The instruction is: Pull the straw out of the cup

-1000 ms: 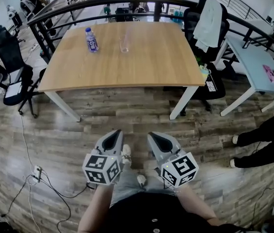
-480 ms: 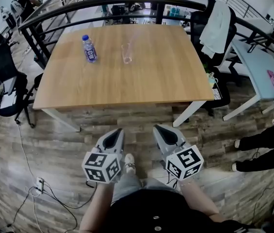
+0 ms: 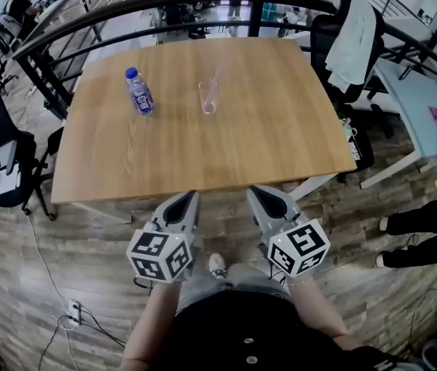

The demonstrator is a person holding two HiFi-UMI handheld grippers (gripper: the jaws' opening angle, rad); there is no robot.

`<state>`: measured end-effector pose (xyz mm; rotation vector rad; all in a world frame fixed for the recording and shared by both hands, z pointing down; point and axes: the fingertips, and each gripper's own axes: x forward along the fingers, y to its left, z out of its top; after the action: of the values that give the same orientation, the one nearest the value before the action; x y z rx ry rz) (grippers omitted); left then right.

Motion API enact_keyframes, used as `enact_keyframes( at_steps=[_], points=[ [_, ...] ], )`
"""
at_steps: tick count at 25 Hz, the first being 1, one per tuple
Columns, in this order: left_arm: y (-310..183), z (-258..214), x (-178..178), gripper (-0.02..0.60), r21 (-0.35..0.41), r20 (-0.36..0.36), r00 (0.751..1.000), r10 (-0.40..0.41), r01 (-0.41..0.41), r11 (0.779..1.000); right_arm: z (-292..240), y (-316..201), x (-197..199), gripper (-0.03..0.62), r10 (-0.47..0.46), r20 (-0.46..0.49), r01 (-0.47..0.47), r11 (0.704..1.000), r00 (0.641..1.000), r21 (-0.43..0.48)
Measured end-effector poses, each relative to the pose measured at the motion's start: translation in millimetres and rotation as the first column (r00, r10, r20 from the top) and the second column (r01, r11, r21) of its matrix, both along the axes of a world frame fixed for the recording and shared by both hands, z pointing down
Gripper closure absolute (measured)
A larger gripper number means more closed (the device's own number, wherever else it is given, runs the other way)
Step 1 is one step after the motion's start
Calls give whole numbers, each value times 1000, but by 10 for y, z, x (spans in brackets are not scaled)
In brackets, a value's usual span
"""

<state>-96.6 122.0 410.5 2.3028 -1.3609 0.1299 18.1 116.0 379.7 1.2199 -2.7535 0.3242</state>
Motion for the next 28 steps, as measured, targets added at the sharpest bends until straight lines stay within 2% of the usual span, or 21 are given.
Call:
enact_keyframes(
  at_steps=[4, 10, 18, 25, 28],
  points=[
    [-246, 44, -56, 561, -10, -5, 1000, 24, -24, 1000, -1, -209, -86, 595, 20, -1, -20, 1000, 1000, -8],
    [-396, 191, 22, 561, -46, -28, 997, 74, -76, 996, 104, -381, -177, 595, -2, 9, 3, 999, 1000, -38],
    [-843, 253, -199, 561, -75, -27, 998, 47, -49, 996, 147, -897, -401, 595, -27, 22, 28, 998, 999, -57],
    [-1643, 203, -157, 561, -45, -11, 1000, 27, -27, 999, 140, -1665, -454, 595, -85, 28, 86, 996, 996, -38],
    [-1962, 201, -157, 561, -55, -13, 1000, 7, -8, 998, 130, -1967, -531, 595, -131, 23, 132, 990, 991, -44]
  ],
)
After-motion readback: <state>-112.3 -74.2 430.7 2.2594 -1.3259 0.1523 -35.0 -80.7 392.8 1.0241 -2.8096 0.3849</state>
